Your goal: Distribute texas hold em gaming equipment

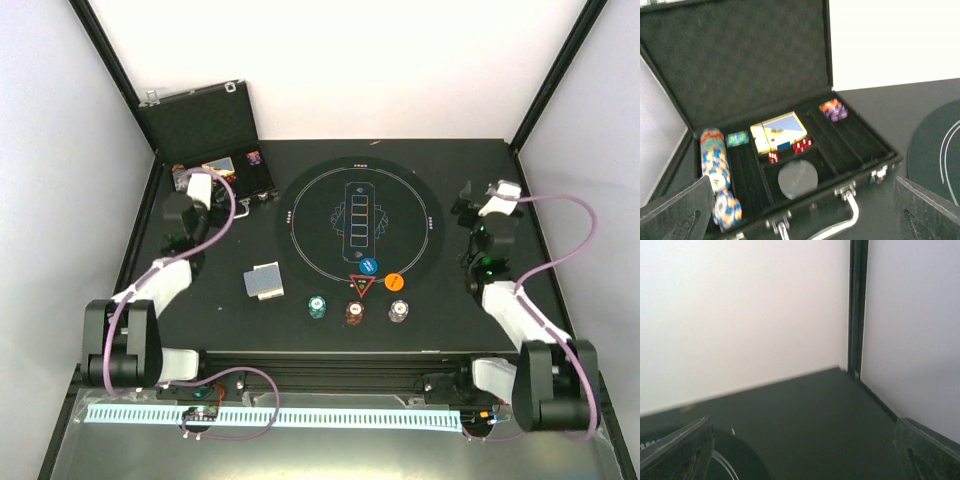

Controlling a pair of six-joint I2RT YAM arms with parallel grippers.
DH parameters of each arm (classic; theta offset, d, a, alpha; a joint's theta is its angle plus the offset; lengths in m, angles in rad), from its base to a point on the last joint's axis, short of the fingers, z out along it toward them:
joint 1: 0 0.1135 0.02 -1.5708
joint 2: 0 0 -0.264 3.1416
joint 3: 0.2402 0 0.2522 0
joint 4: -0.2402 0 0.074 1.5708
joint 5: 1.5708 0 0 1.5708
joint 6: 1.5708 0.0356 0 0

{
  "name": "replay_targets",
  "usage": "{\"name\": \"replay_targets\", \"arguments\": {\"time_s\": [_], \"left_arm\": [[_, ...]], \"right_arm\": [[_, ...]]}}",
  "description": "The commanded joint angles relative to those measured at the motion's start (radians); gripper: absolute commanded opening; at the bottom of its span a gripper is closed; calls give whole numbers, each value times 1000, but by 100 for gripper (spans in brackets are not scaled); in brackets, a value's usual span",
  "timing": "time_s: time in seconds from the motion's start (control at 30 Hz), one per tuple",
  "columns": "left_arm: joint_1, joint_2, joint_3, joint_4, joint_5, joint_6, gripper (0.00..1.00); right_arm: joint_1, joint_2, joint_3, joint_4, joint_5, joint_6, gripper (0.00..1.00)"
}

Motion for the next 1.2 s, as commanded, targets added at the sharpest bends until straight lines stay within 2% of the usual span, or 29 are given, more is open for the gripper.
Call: {"name": "replay_targets", "arguments": {"time_s": [0.0,0.03,0.07,0.2,0.27,0.43,0.53,0.77,0.97,1.17], "left_arm": [[62,-46,221,-471,177,46,99],[78,-46,251,-534,212,51,99],[96,-46,276,-582,250,49,99],[145,-98,322,-704,335,68,99],[153,-109,332,-750,344,88,99],[166,-116,354,-829,336,134,99],[181,-113,366,-860,333,126,99],[202,-113,372,-907,377,123,99],[204,-111,359,-926,357,143,99],[203,-109,341,-921,357,155,99]], "right_arm": [[2,-114,156,-365,40,89,100],[1,-119,186,-432,103,214,100],[-11,-122,224,-503,94,286,100],[-39,-78,362,-713,-263,258,100],[-10,-24,444,-837,-344,261,100],[283,40,502,-1012,-195,238,100],[444,97,509,-1103,-175,286,95],[652,212,471,-1157,-209,395,76],[685,299,457,-1167,-262,422,65],[695,349,436,-1160,-282,442,63]]}}
